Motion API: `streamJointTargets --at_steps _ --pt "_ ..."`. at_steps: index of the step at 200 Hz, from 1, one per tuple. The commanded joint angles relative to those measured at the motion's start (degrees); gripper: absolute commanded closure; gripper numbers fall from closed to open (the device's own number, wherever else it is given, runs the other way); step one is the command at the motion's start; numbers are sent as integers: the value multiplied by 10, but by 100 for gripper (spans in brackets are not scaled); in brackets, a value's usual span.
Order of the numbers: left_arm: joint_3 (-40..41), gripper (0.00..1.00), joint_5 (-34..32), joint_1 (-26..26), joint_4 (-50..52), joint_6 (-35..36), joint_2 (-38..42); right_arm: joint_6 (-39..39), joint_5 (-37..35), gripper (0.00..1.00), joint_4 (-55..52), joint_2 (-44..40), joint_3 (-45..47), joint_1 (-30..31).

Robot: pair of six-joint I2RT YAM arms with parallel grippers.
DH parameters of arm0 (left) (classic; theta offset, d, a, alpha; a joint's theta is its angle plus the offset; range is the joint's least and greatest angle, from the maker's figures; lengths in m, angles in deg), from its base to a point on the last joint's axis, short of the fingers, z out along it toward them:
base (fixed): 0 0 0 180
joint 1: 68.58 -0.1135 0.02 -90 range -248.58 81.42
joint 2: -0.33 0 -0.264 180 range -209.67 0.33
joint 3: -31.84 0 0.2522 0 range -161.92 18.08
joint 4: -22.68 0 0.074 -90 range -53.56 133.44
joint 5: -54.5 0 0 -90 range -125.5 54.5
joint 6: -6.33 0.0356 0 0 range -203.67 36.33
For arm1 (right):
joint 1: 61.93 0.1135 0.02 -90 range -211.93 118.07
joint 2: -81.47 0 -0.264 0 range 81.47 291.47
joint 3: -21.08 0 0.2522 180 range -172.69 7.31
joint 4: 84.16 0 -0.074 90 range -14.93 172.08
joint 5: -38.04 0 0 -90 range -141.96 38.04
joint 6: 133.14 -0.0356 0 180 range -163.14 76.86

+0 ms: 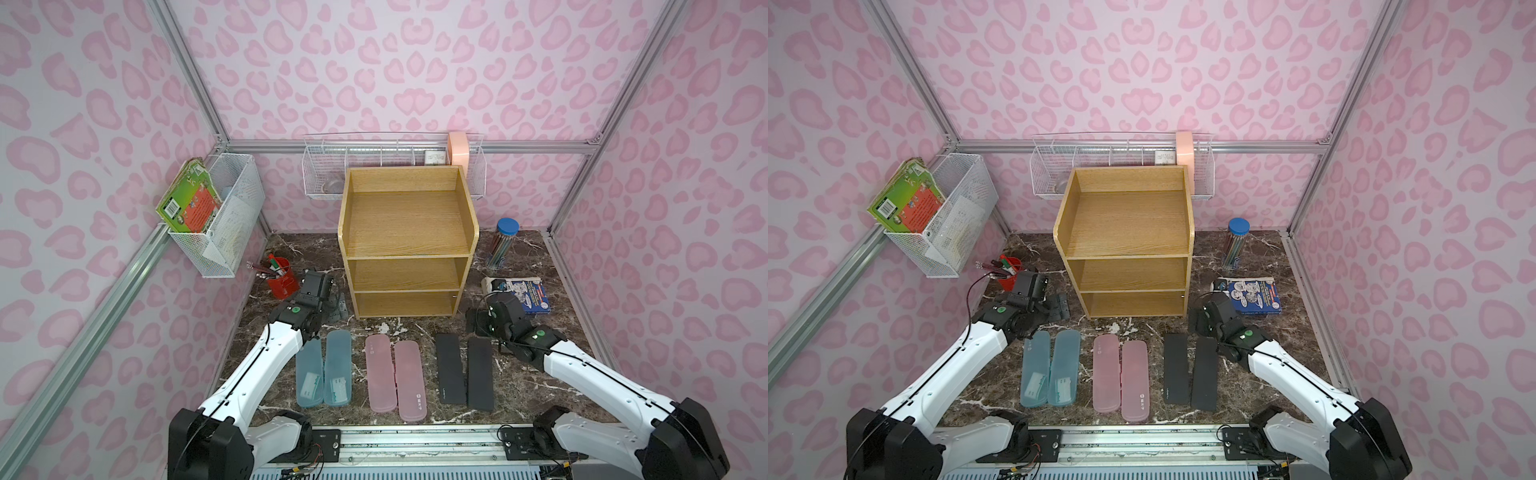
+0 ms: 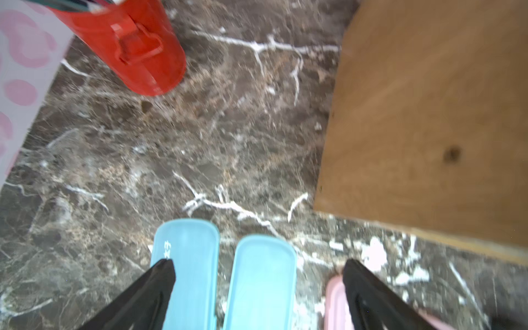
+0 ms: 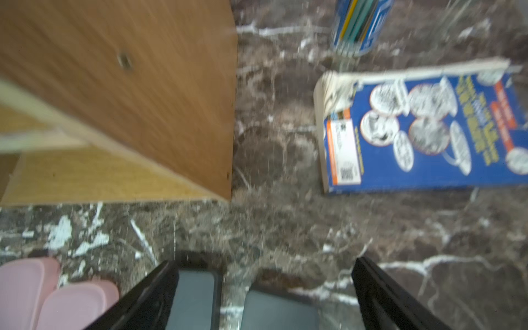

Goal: Place the pencil cases on the shelf according to color
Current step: Pick up the pencil case from the center of the board.

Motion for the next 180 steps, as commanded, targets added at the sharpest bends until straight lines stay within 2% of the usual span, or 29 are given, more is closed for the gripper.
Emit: streamJointTargets --at_steps 1,27,51,83,116,164,180 --pt "7 3 43 16 35 -16 15 -70 38 2 -77 -7 19 18" --pt "38 3 70 36 18 -31 42 -106 57 5 -117 -37 36 19" --pt "71 2 79 45 3 -42 70 -113 112 8 -99 -93 72 19" --pt "88 2 97 46 11 -32 103 -167 102 8 -152 -122 81 24" --pt "96 2 116 48 2 -31 119 -216 66 8 -194 -117 81 49" --pt "93 2 148 48 -21 -38 92 -249 38 8 -228 -65 58 96" --pt "101 2 152 49 -30 -50 89 -247 49 7 -216 -56 61 110"
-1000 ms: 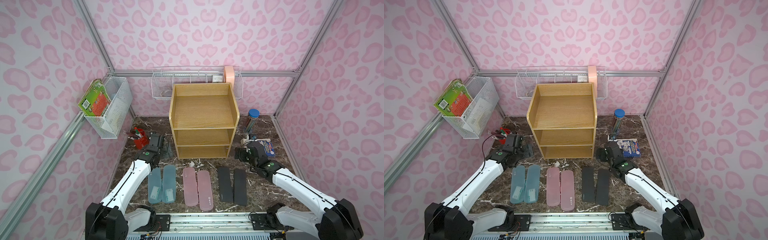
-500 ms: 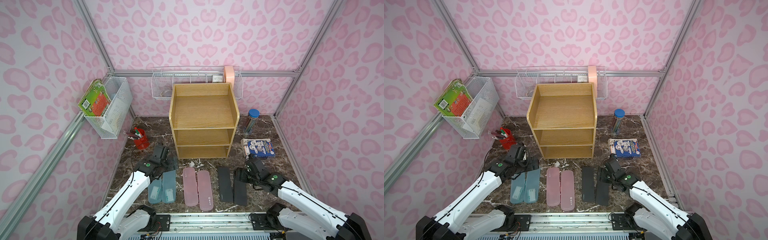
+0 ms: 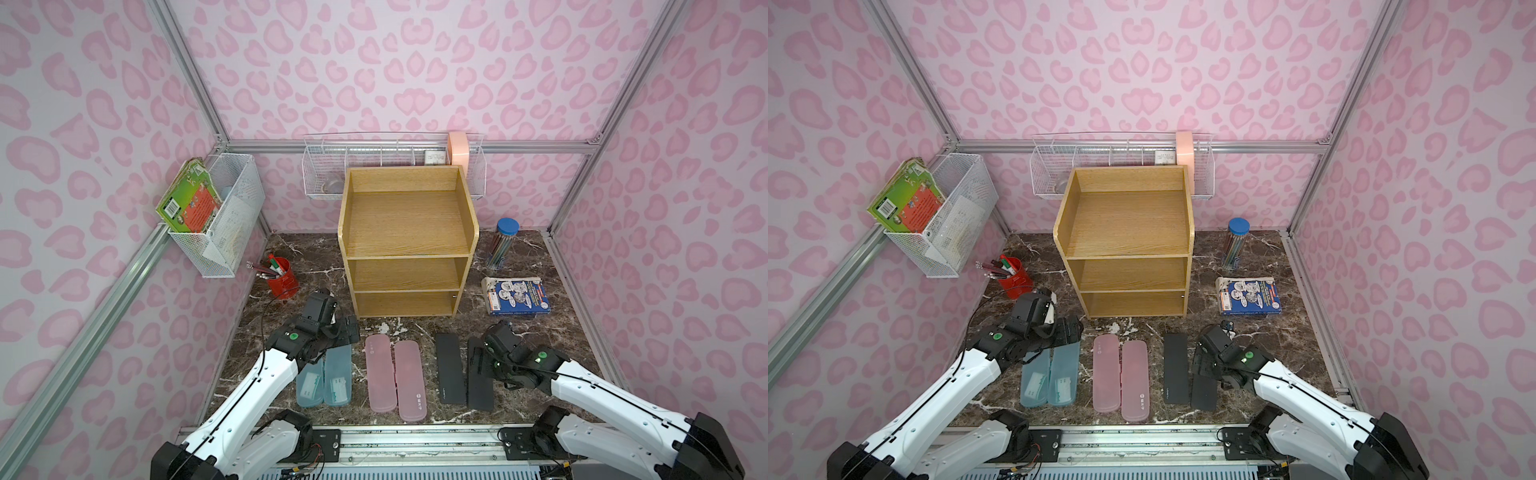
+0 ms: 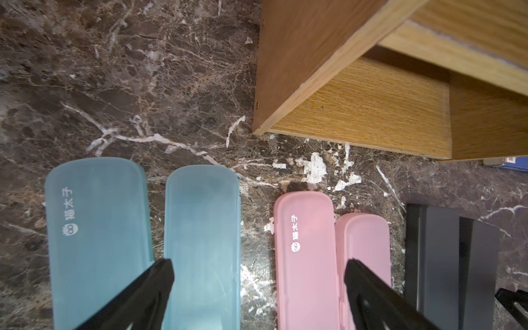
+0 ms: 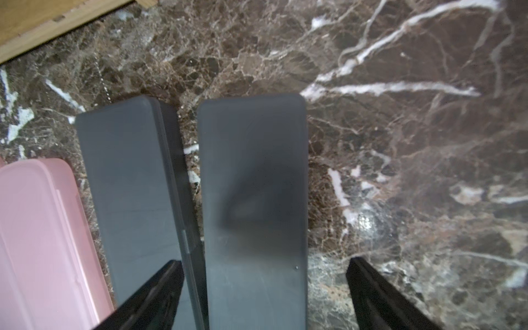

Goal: Place the pencil cases on the shelf according to color
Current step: Pick up the pencil case from the center of the board.

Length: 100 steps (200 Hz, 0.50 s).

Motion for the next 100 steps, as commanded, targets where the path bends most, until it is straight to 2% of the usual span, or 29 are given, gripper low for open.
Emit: streamJointTargets --at_steps 1,67,100 --pt "6 2 18 1 -19 -18 -5 -17 -11 7 -16 12 -2 15" --pt "25 2 31 4 -41 -31 -4 -55 6 8 12 26 22 63" --pt "30 2 35 4 -60 -31 -15 -57 2 8 6 55 24 64"
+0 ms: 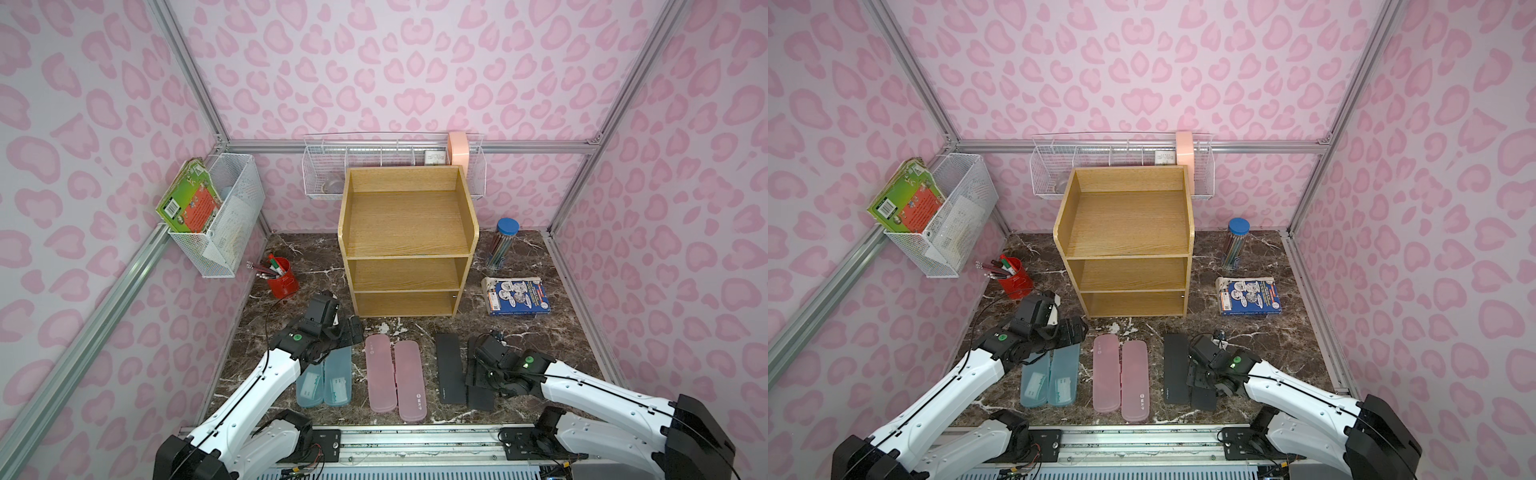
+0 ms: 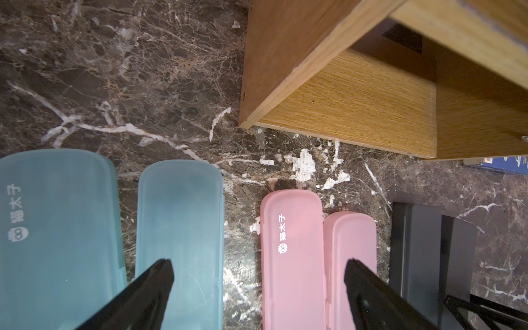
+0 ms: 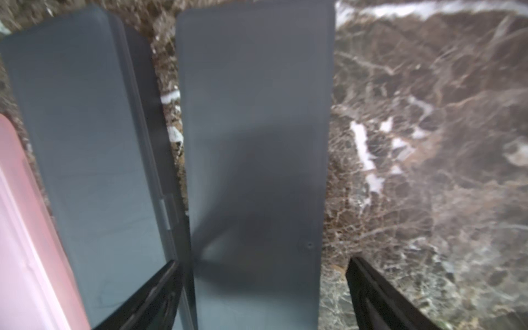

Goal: Place the pencil cases on the shelf according to color
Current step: Pick up the pencil case from the center of the board.

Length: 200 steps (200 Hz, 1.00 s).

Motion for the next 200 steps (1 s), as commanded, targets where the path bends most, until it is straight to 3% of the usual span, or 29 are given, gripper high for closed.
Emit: streamJointTargets --at_steps 1,32,78,103,143,200 --pt "4 2 9 1 -20 -4 -9 -9 -4 8 -2 16 0 1" --pt "-1 2 22 2 -24 -7 -27 -6 -33 8 -42 24 -11 -26" --pt "-1 2 22 5 -23 -6 -24 78 9 8 -48 -28 -36 -94" --pt "-3 2 18 5 -16 -1 -22 50 33 8 -63 -50 -32 -82" --pt "-2 2 16 6 -11 1 -15 -27 33 8 -67 -38 -10 -9" --pt "-6 2 15 6 -12 7 -18 -58 25 8 -11 -2 36 4"
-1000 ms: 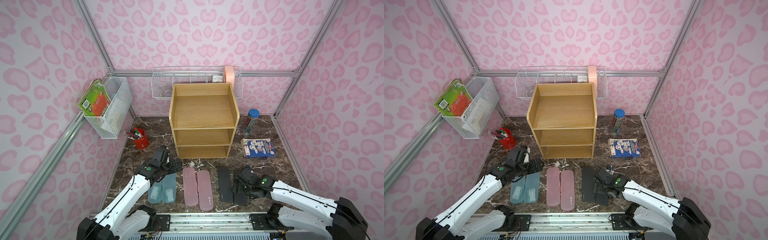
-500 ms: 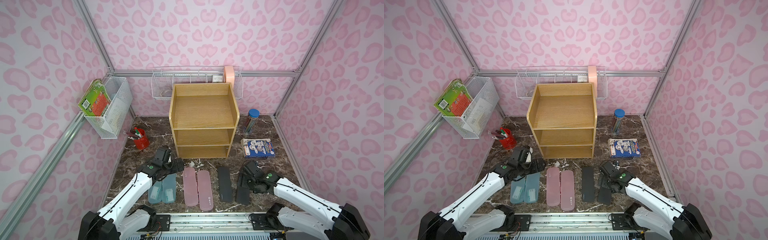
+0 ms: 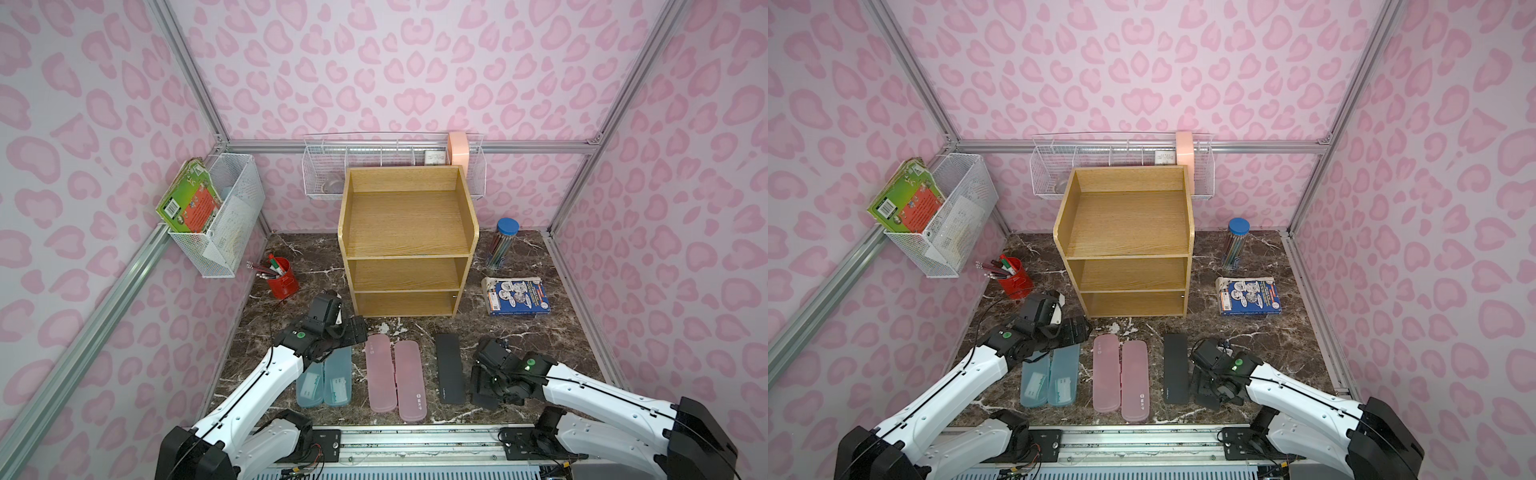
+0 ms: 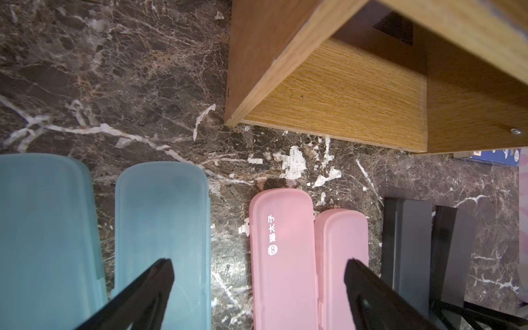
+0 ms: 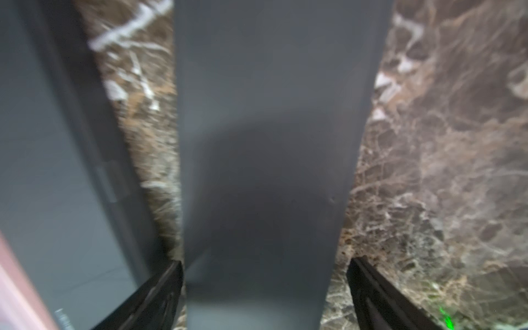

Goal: Place the pencil cases on the shelf according to color
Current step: Pick up the pencil case from the center of the board, then place the pencil case on the shelf.

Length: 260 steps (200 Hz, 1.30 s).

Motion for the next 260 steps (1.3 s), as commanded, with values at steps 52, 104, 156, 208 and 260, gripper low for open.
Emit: streamJointTargets --at_steps 52,104,156,208,260 --pt "-18 2 1 0 0 5 -15 -54 -27 15 71 78 9 39" --pt "-36 2 -6 1 11 1 -13 -88 -68 36 19 34 0 84" --pt "-42 2 -15 3 40 -7 23 -87 -102 46 -47 -63 -35 112" --pt "-72 2 -38 4 85 2 57 -78 -128 49 -66 -72 -82 198" --pt "-105 2 -47 4 124 7 85 -51 -190 52 -69 -30 -193 323"
